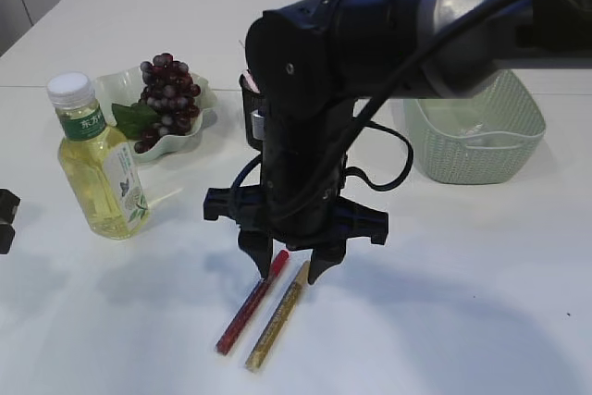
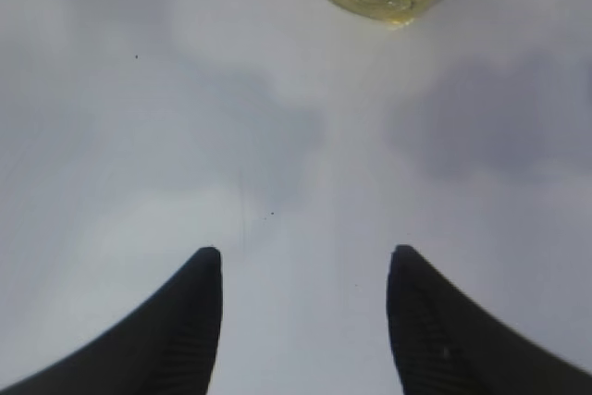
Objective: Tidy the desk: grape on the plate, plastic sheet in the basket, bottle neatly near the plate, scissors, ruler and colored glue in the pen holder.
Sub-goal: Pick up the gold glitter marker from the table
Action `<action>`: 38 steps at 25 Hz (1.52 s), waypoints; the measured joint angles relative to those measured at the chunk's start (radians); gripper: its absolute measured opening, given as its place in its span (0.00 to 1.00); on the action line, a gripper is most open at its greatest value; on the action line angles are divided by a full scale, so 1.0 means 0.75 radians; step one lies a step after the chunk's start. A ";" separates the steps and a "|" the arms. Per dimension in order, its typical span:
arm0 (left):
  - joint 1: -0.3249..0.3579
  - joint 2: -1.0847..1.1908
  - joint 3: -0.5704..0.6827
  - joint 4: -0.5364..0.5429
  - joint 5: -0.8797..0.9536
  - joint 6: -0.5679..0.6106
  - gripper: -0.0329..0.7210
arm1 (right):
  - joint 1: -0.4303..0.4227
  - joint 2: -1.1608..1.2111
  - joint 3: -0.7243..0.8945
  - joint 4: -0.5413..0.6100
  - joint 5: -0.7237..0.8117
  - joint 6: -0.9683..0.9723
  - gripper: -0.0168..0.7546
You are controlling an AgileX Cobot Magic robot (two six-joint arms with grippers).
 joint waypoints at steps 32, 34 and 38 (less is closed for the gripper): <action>0.000 0.000 0.000 0.003 -0.021 0.003 0.59 | 0.000 0.221 0.000 -0.077 -0.140 0.401 0.52; 0.000 0.000 0.000 0.003 -0.021 0.003 0.59 | 0.000 0.225 0.000 -0.079 -0.148 0.418 0.52; 0.000 0.000 0.000 0.001 -0.021 0.003 0.58 | 0.000 0.225 0.000 -0.087 -0.175 0.462 0.52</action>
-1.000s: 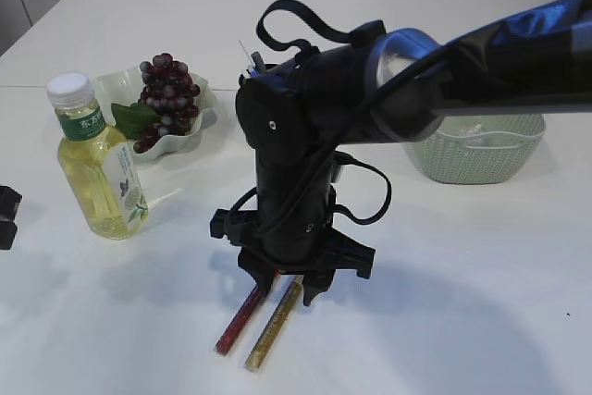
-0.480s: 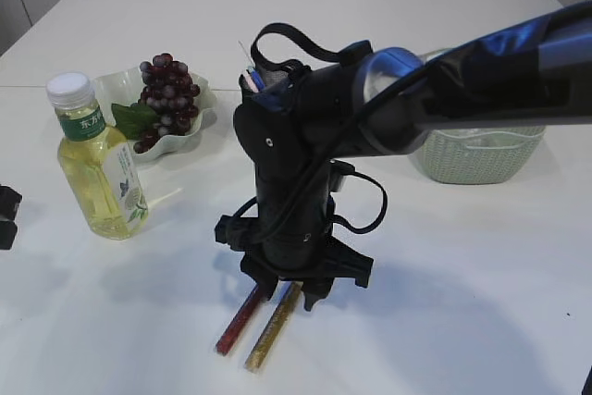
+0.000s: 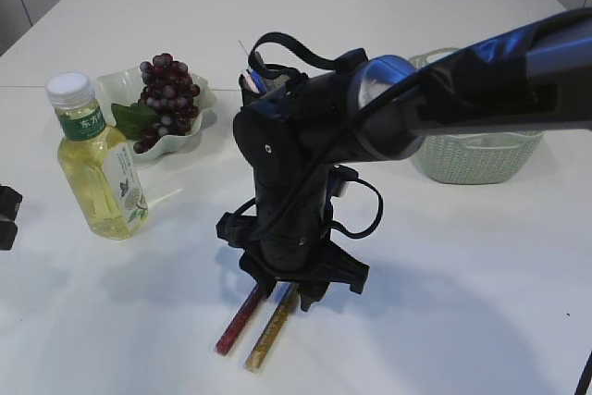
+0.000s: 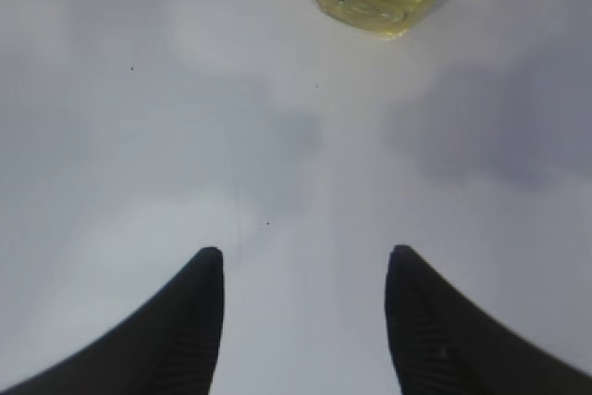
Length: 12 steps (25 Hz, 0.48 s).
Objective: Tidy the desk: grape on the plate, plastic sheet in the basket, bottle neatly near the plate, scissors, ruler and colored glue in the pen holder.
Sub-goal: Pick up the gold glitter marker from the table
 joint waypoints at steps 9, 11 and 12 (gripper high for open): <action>0.000 0.000 0.000 -0.005 0.000 0.002 0.57 | 0.000 0.019 0.000 -0.020 -0.009 0.031 0.52; 0.000 0.000 0.000 -0.005 0.000 0.002 0.57 | 0.000 0.026 0.000 -0.020 -0.009 0.033 0.52; 0.000 0.000 0.000 -0.005 0.000 0.002 0.57 | 0.000 0.028 0.000 -0.020 -0.009 0.033 0.52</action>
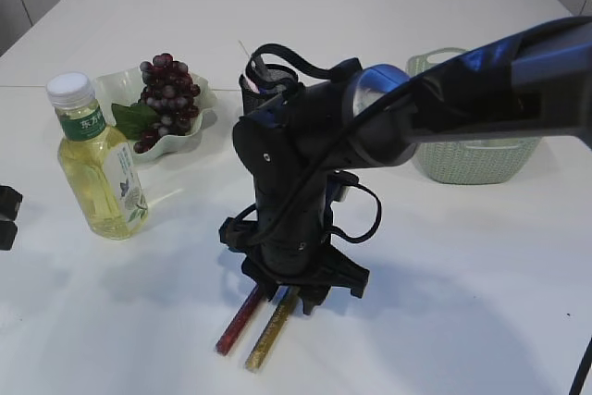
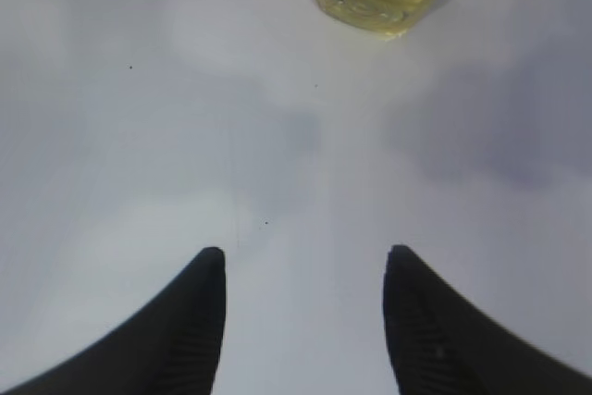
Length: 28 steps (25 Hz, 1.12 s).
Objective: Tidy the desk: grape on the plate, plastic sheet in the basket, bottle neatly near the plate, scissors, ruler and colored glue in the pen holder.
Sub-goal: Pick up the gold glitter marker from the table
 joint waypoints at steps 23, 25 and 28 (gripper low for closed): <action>0.000 0.000 0.000 -0.003 -0.001 0.000 0.57 | 0.000 0.031 -0.002 -0.009 0.028 -0.020 0.16; 0.000 0.000 0.000 -0.003 -0.001 0.000 0.57 | 0.000 0.025 -0.002 -0.034 0.048 -0.071 0.16; 0.000 0.000 0.000 -0.003 -0.001 0.000 0.56 | -0.003 -0.003 0.000 -0.061 0.056 -0.167 0.15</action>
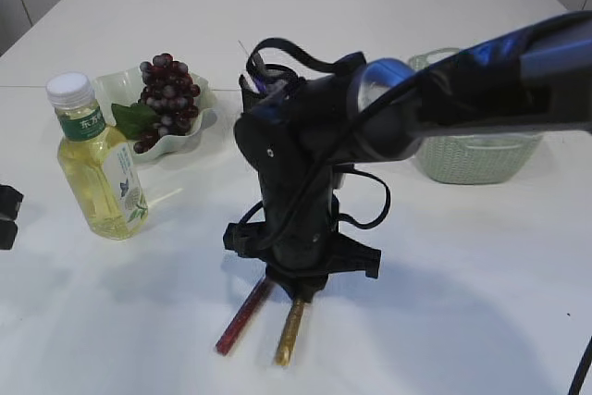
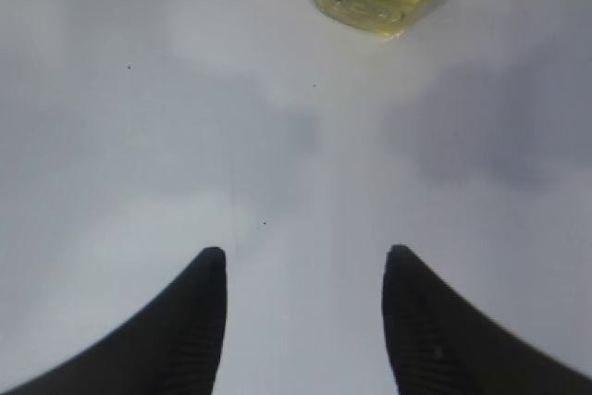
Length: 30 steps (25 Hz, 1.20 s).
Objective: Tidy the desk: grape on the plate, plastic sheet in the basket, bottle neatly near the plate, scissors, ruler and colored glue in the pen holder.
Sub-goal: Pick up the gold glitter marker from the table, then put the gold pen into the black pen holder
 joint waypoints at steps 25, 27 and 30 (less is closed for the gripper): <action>0.000 0.000 0.000 -0.011 0.039 0.000 0.54 | -0.729 -0.318 0.002 1.694 -0.297 -2.763 0.15; 0.000 0.000 0.000 -0.024 0.041 0.000 0.54 | -0.739 -0.299 -0.006 1.859 -0.318 -2.961 0.15; 0.000 0.000 0.000 -0.051 0.041 0.000 0.53 | -0.744 -0.234 -0.085 1.960 -0.334 -3.139 0.15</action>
